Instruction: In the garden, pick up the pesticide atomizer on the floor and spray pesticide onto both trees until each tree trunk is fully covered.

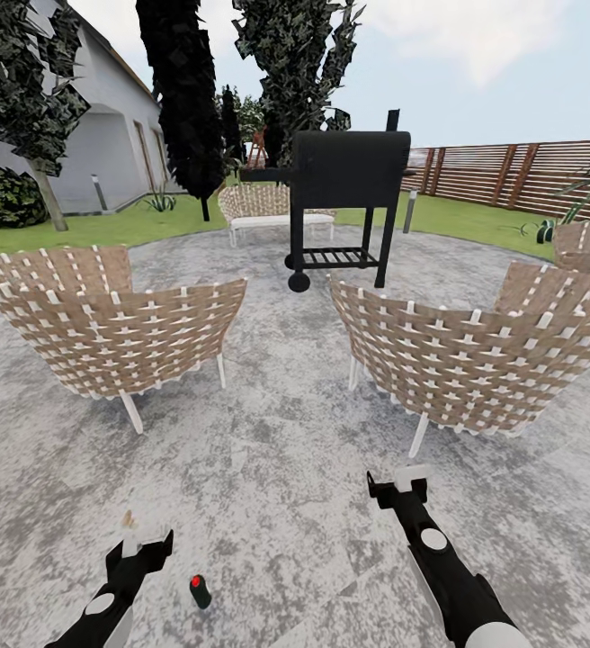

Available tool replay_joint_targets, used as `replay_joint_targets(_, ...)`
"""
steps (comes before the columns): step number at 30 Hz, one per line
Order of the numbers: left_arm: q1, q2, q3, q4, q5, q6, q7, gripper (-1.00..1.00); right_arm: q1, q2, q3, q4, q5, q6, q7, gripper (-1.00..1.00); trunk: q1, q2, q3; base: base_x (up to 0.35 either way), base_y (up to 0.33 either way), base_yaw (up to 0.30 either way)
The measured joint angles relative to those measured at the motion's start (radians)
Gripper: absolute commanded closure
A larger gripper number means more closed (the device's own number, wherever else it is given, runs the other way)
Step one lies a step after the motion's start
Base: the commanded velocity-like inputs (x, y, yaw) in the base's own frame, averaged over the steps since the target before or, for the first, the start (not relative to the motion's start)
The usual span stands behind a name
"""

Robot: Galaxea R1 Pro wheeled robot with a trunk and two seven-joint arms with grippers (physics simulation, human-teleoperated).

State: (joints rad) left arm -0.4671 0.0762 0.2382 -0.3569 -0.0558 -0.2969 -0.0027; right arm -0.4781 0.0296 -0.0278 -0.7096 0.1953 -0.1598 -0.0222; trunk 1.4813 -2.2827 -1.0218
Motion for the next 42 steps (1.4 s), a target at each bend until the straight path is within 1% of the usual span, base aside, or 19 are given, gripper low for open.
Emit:
replay_joint_targets(24, 0.000, -0.002, -0.001, 0.001, 0.000, -0.003, -0.009, -1.00, 0.000, 0.001, 0.000, 0.000, 0.000, 0.000, -0.001, -1.00, 0.000, 0.000, 0.000, 0.001, 0.000, 0.001)
replay_joint_targets(33, -0.001, -0.004, 0.000, 0.002, 0.000, 0.000, -0.010, -1.00, 0.000, 0.002, 0.000, 0.001, 0.000, 0.000, -0.001, -1.00, 0.034, -0.063, -0.030, 0.000, 0.000, 0.003)
replay_joint_targets(42, -0.002, -0.004, 0.003, 0.003, 0.001, 0.001, -0.010, -1.00, 0.000, 0.002, 0.000, 0.001, 0.000, 0.001, -0.001, -1.00, 0.069, -0.126, -0.070, 0.000, 0.000, 0.000)
